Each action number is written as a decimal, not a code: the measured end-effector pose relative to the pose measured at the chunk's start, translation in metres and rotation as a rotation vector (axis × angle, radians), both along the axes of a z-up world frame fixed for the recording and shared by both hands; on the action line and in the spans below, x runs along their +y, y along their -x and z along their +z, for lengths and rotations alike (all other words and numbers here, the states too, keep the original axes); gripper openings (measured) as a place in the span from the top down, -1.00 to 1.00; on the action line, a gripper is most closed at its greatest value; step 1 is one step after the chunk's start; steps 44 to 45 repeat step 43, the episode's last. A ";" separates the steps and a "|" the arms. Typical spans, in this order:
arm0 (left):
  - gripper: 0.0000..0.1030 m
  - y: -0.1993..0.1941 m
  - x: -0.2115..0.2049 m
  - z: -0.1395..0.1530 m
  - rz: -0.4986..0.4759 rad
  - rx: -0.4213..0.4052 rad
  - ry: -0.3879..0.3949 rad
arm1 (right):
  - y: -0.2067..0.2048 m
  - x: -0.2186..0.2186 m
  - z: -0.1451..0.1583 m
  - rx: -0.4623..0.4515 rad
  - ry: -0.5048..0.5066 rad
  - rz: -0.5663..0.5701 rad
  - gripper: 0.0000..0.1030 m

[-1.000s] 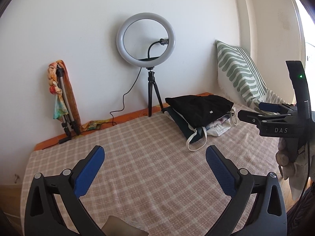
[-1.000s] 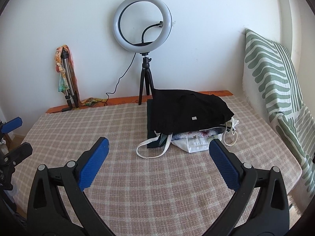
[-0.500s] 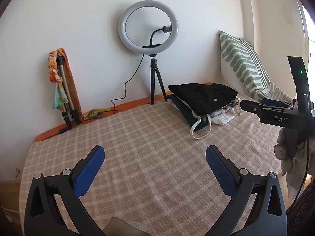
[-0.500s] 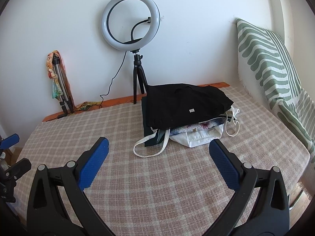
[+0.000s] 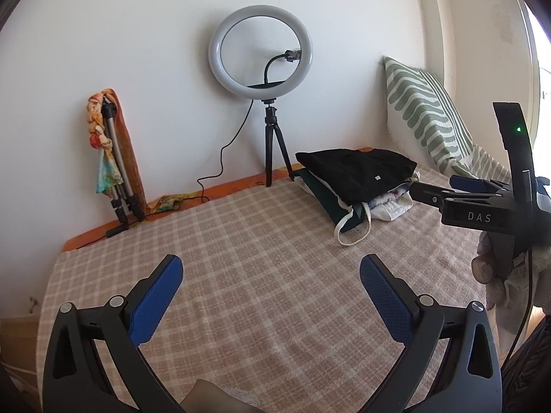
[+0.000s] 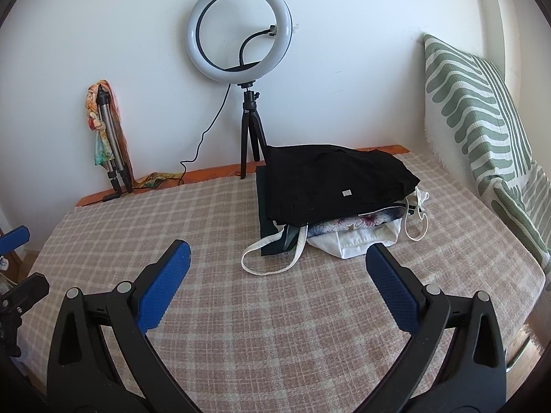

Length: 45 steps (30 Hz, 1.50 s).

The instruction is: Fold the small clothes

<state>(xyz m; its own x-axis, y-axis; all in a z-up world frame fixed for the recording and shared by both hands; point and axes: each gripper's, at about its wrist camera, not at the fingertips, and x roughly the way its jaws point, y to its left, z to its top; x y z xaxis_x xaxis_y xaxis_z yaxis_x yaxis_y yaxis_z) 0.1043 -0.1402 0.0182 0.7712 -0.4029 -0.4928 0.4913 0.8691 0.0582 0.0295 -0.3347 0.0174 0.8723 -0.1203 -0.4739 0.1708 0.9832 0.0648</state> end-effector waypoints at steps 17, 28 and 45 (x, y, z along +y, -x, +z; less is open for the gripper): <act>-0.99 0.001 0.000 -0.001 0.004 0.007 -0.001 | 0.002 0.000 -0.003 0.006 -0.002 -0.009 -1.00; -0.99 0.001 0.001 -0.003 0.014 0.011 -0.013 | 0.002 0.002 -0.004 0.008 -0.005 -0.001 -1.00; -0.99 -0.003 0.007 -0.006 0.030 0.024 -0.015 | -0.001 0.001 -0.006 0.016 -0.004 0.009 -1.00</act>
